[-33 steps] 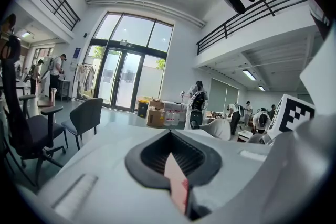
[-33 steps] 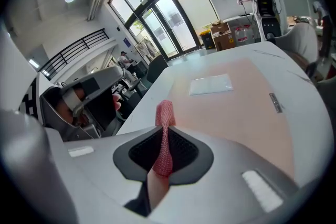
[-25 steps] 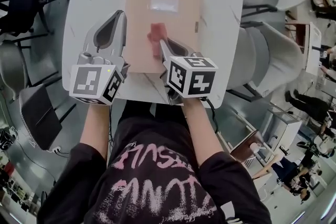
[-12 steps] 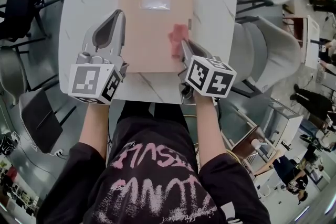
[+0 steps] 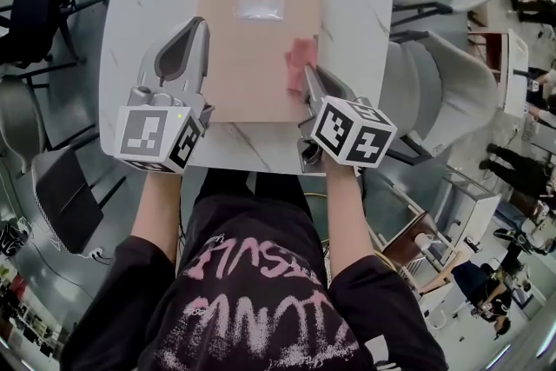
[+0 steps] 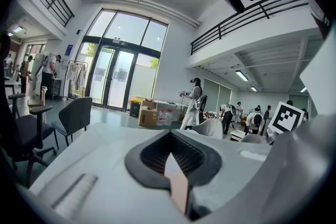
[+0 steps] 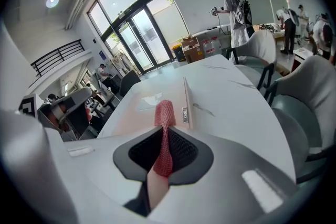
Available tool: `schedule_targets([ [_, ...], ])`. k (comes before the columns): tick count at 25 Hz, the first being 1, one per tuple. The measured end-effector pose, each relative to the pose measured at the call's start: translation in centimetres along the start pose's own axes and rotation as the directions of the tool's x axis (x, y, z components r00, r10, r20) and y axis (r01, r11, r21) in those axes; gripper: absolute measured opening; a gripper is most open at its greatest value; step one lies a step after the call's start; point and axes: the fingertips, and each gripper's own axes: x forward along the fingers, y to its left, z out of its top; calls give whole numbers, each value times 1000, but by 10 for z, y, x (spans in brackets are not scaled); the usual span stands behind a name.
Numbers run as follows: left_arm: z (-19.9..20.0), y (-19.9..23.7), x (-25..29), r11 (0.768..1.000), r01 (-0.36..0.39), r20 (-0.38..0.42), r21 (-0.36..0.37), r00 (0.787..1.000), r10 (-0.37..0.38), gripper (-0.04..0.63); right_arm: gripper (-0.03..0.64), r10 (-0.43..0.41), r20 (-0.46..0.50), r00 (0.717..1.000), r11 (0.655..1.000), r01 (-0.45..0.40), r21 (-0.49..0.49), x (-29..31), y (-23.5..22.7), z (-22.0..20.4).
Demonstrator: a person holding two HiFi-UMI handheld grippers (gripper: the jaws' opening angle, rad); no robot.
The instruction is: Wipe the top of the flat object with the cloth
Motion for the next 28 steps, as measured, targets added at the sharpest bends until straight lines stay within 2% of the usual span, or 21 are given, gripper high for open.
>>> schedule_targets([
  [8, 5, -1, -3, 1000, -2, 11, 3, 1000, 2, 0, 51, 68, 151, 986, 997, -63, -42, -11, 10, 34],
  [17, 6, -1, -5, 1000, -7, 5, 9, 1000, 7, 0, 51, 143, 340, 929, 983, -95, -156, -23, 31, 74],
  [28, 6, 2, -7, 1000, -17, 7, 10, 1000, 17, 0, 51, 211, 377, 902, 960, -119, -251, -19, 49, 82],
])
